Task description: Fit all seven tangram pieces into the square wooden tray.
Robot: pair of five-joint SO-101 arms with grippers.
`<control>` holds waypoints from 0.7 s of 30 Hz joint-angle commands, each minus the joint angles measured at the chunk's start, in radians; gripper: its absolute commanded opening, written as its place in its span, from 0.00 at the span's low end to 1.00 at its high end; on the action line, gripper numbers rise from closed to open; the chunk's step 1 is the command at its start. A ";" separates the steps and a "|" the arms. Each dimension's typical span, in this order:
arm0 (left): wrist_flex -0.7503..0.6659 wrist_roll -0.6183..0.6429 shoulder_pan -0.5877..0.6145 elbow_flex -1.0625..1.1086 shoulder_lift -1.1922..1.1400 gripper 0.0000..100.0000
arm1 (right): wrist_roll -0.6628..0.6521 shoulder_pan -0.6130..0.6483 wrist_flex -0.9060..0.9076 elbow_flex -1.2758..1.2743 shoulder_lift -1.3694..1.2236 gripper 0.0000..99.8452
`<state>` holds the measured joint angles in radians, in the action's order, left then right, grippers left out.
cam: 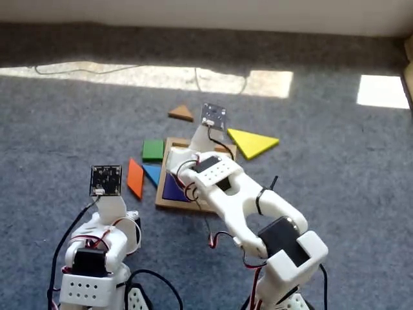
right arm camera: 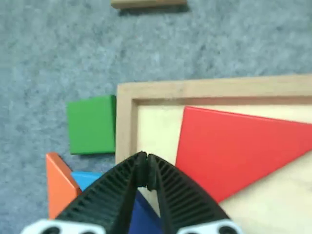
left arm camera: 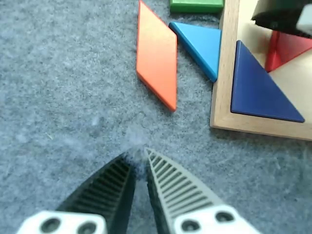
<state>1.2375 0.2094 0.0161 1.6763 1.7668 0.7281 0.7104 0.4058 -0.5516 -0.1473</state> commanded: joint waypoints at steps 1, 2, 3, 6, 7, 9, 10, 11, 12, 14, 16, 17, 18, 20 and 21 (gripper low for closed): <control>0.005 -0.003 0.002 0.021 0.035 0.00 | -0.014 -0.013 0.122 0.013 0.016 0.00; 0.005 -0.003 0.002 0.021 0.035 0.00 | -0.015 -0.024 0.182 0.016 0.016 0.00; 0.005 -0.003 0.002 0.021 0.035 0.00 | -0.035 -0.036 0.232 0.022 0.018 0.00; 0.005 -0.003 0.002 0.021 0.035 0.00 | -0.149 -0.070 0.383 0.076 0.016 0.00; 0.005 -0.003 0.002 0.021 0.035 0.00 | -0.172 -0.082 0.423 0.090 0.016 0.00; 0.005 -0.003 0.002 0.021 0.035 0.00 | -0.193 -0.102 0.496 0.125 0.016 0.00; 0.005 -0.003 0.002 0.021 0.035 0.00 | -0.201 -0.110 0.529 0.143 0.016 0.00; 0.005 -0.003 0.002 0.021 0.035 0.00 | -0.213 -0.119 0.562 0.162 0.016 0.00; 0.005 -0.003 0.002 0.021 0.035 0.00 | -0.232 -0.127 0.602 0.179 0.016 0.00; 0.005 -0.003 0.002 0.021 0.035 0.00 | -0.272 -0.136 0.687 0.217 0.016 0.00; 0.005 -0.003 0.002 0.021 0.035 0.00 | -0.301 -0.137 0.774 0.268 0.016 0.00; 0.005 -0.003 0.002 0.021 0.035 0.00 | -0.308 -0.137 0.812 0.295 0.016 0.00; 0.005 -0.003 0.002 0.021 0.035 0.00 | -0.308 -0.137 0.848 0.321 0.016 0.00; 0.005 -0.003 0.002 0.021 0.035 0.00 | -0.310 -0.137 0.894 0.372 0.016 0.00; 0.005 -0.003 0.002 0.021 0.035 0.00 | -0.310 -0.137 0.909 0.390 0.016 0.00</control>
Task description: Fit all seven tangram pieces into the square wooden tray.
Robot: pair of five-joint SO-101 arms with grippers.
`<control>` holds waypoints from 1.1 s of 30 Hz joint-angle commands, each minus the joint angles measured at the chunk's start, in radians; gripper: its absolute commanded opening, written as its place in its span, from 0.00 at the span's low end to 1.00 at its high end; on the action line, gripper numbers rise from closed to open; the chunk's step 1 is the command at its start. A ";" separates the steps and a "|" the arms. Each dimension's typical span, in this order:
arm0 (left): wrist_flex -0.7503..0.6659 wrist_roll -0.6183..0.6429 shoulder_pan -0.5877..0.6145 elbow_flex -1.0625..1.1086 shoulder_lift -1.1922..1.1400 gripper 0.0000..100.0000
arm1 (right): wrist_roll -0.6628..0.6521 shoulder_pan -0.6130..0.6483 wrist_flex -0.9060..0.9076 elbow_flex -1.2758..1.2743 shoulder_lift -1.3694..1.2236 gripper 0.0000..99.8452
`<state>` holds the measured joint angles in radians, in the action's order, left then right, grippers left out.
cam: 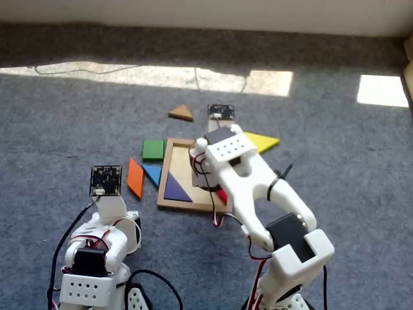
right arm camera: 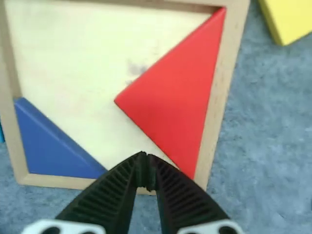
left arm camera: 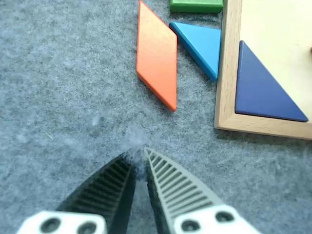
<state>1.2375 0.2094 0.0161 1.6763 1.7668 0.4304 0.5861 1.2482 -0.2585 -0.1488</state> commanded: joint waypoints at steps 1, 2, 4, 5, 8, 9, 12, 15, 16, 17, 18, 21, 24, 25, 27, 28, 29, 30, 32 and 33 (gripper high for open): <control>0.005 -0.003 0.002 0.021 0.035 0.00 | -0.012 -0.013 0.077 0.113 0.018 0.00; 0.005 -0.003 0.002 0.021 0.035 0.00 | -0.012 -0.013 0.084 0.124 0.018 0.00; 0.005 -0.003 0.002 0.021 0.035 0.00 | -0.012 -0.021 0.102 0.148 0.019 0.00; 0.005 -0.003 0.002 0.021 0.035 0.00 | -0.012 -0.031 0.113 0.160 0.019 0.00; 0.005 -0.003 0.002 0.021 0.035 0.00 | -0.012 -0.090 0.160 0.222 0.019 0.00; 0.005 -0.003 0.002 0.021 0.035 0.00 | -0.015 -0.113 0.182 0.248 0.019 0.00; 0.005 -0.003 0.002 0.021 0.035 0.00 | -0.163 -0.194 0.251 0.321 0.018 0.00; 0.005 -0.003 0.002 0.021 0.035 0.00 | -0.400 -0.269 0.262 0.369 0.015 0.00; 0.005 -0.003 0.002 0.021 0.035 0.00 | -0.450 -0.294 0.249 0.380 0.012 0.00; 0.005 -0.003 0.002 0.021 0.035 0.00 | -0.496 -0.317 0.222 0.384 0.012 0.00; 0.005 -0.003 0.002 0.021 0.035 0.00 | -0.542 -0.337 0.191 0.387 0.012 0.00; 0.005 -0.003 0.002 0.021 0.035 0.00 | -0.741 -0.360 0.128 0.389 0.008 0.02; 0.005 -0.003 0.002 0.021 0.035 0.00 | -0.807 -0.360 0.137 0.392 -0.021 0.13; 0.005 -0.003 0.002 0.021 0.035 0.00 | -0.802 -0.360 0.148 0.397 -0.042 0.19; 0.005 -0.003 0.002 0.021 0.035 0.00 | -0.809 -0.360 0.151 0.423 -0.085 0.28; 0.005 -0.003 0.002 0.021 0.035 0.00 | -0.810 -0.360 0.151 0.441 -0.110 0.31; 0.005 -0.003 0.002 0.021 0.035 0.00 | -0.810 -0.360 0.151 0.461 -0.137 0.32; 0.005 -0.003 0.002 0.021 0.035 0.00 | -0.815 -0.360 0.153 0.484 -0.166 0.32; 0.005 -0.003 0.002 0.021 0.035 0.00 | -0.875 -0.357 0.159 0.539 -0.222 0.32; 0.005 -0.003 0.002 0.021 0.035 0.00 | -0.905 -0.351 0.159 0.562 -0.245 0.32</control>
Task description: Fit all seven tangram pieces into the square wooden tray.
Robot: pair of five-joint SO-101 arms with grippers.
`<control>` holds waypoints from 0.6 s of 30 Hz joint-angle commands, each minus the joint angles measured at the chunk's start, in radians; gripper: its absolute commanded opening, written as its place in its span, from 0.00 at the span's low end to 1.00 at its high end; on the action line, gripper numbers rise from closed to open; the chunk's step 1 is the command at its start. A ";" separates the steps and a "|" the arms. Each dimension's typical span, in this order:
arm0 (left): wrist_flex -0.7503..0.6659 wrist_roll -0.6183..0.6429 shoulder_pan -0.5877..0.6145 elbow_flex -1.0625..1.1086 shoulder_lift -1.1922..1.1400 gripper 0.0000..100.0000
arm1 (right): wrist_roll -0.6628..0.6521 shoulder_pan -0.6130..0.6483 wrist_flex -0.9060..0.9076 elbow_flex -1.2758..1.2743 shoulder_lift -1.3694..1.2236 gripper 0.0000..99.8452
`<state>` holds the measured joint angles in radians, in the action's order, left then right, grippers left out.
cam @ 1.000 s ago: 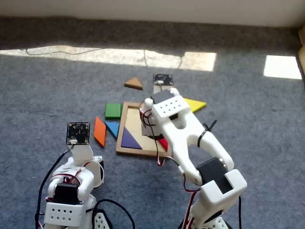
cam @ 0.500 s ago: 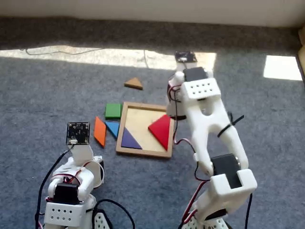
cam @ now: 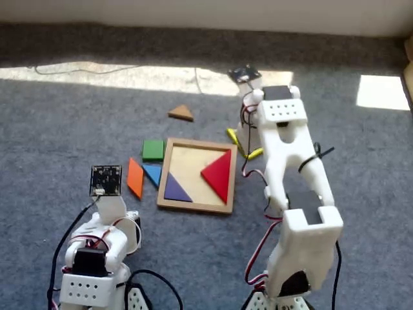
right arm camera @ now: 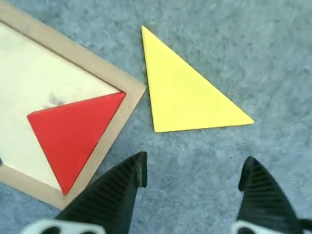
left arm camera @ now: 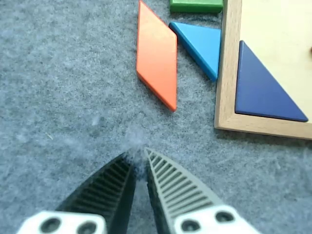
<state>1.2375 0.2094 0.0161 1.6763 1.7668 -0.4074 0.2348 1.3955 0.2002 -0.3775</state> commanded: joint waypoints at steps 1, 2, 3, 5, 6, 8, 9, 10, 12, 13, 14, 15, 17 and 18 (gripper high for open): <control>0.005 -0.003 0.002 0.021 0.035 0.00 | -0.095 0.004 0.013 0.124 -0.036 0.32; 0.005 -0.003 0.002 0.021 0.035 0.00 | -0.120 0.004 0.015 0.145 -0.053 0.32; 0.005 -0.003 0.002 0.021 0.035 0.00 | -0.143 0.005 0.024 0.162 -0.070 0.32; 0.005 -0.003 0.002 0.021 0.035 0.00 | -0.198 0.019 0.035 0.208 -0.101 0.32; 0.005 -0.003 0.002 0.021 0.035 0.00 | -0.224 0.021 0.039 0.231 -0.116 0.32; 0.005 -0.003 0.002 0.021 0.035 0.00 | -0.265 0.027 0.054 0.274 -0.159 0.32; 0.005 -0.003 0.002 0.021 0.035 0.00 | -0.279 0.030 0.062 0.297 -0.182 0.32; 0.005 -0.003 0.002 0.021 0.035 0.00 | -0.292 0.038 0.071 0.323 -0.208 0.32; 0.005 -0.003 0.002 0.021 0.035 0.00 | -0.302 0.044 0.093 0.375 -0.266 0.32; 0.005 -0.003 0.002 0.021 0.035 0.00 | -0.310 0.047 0.105 0.401 -0.295 0.32; 0.005 -0.003 0.002 0.021 0.035 0.00 | -0.318 0.048 0.119 0.430 -0.326 0.32; 0.005 -0.003 0.002 0.021 0.035 0.00 | -0.324 0.048 0.130 0.461 -0.355 0.32; 0.005 -0.003 0.002 0.021 0.035 0.00 | -0.338 0.047 0.150 0.519 -0.415 0.32; 0.005 -0.003 0.002 0.021 0.035 0.00 | -0.348 0.044 0.162 0.547 -0.446 0.32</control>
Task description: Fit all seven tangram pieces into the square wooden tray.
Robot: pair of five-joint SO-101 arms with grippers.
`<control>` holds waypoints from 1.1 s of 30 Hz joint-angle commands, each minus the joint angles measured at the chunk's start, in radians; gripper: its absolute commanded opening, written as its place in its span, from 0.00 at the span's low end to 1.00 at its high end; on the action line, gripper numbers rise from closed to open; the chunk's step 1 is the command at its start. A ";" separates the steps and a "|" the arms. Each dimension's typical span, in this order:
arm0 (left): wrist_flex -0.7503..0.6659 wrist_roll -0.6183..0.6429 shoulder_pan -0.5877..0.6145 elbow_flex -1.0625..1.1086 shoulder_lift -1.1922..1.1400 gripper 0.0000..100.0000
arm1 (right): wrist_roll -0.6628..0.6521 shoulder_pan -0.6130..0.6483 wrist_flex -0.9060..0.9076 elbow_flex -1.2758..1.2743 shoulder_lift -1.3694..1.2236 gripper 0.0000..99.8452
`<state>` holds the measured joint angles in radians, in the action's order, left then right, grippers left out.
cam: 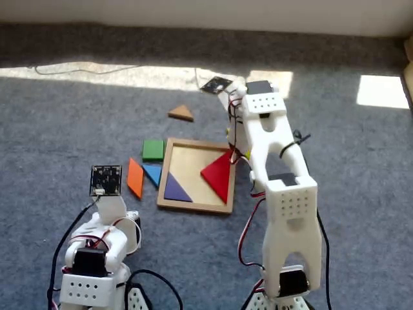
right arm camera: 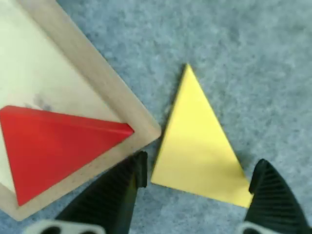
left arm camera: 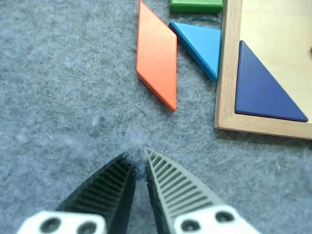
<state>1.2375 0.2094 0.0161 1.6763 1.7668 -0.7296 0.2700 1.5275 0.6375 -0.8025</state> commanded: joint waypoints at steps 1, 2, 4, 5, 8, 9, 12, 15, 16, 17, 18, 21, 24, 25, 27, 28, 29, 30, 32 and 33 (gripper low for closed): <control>0.005 -0.003 0.002 0.021 0.035 0.00 | -0.040 0.007 0.041 0.137 -0.050 0.32; 0.005 -0.003 0.002 0.021 0.035 0.00 | -0.051 0.005 0.053 0.163 -0.081 0.32; 0.005 -0.003 0.002 0.021 0.035 0.00 | -0.064 -0.010 0.076 0.214 -0.139 0.32; 0.005 -0.003 0.002 0.021 0.035 0.00 | -0.069 -0.018 0.085 0.240 -0.165 0.32; 0.005 -0.003 0.002 0.021 0.035 0.00 | -0.068 -0.050 0.125 0.317 -0.239 0.25; 0.005 -0.003 0.002 0.021 0.035 0.00 | -0.068 -0.056 0.143 0.343 -0.255 0.20; 0.005 -0.003 0.002 0.021 0.035 0.00 | -0.068 -0.077 0.211 0.420 -0.302 0.07; 0.005 -0.003 0.002 0.021 0.035 0.00 | -0.066 -0.101 0.232 0.486 -0.317 0.02; 0.005 -0.003 0.002 0.021 0.035 0.00 | -0.063 -0.110 0.234 0.498 -0.315 0.01; 0.005 -0.003 0.002 0.021 0.035 0.00 | -0.063 -0.116 0.236 0.507 -0.315 0.01; 0.005 -0.003 0.002 0.021 0.035 0.00 | -0.061 -0.124 0.237 0.510 -0.312 0.01; 0.005 -0.003 0.002 0.021 0.035 0.00 | -0.031 -0.136 0.237 0.509 -0.278 0.01; 0.005 -0.003 0.002 0.021 0.035 0.00 | 0.040 -0.137 0.237 0.506 -0.246 0.01; 0.005 -0.003 0.002 0.021 0.035 0.00 | 0.058 -0.137 0.237 0.506 -0.234 0.01; 0.005 -0.003 0.002 0.021 0.035 0.00 | 0.087 -0.136 0.237 0.506 -0.214 0.02; 0.005 -0.003 0.002 0.021 0.035 0.00 | 0.097 -0.134 0.239 0.506 -0.202 0.02; 0.005 -0.003 0.002 0.021 0.035 0.00 | 0.100 -0.133 0.239 0.501 -0.191 0.03; 0.005 -0.003 0.002 0.021 0.035 0.00 | 0.098 -0.133 0.239 0.483 -0.179 0.05; 0.005 -0.003 0.002 0.021 0.035 0.00 | 0.100 -0.133 0.239 0.420 -0.137 0.12; 0.005 -0.003 0.002 0.021 0.035 0.00 | 0.100 -0.133 0.239 0.377 -0.111 0.16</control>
<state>1.2375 0.2094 0.0161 1.6763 1.7668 -0.6437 0.1412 1.7453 1.0764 -1.0464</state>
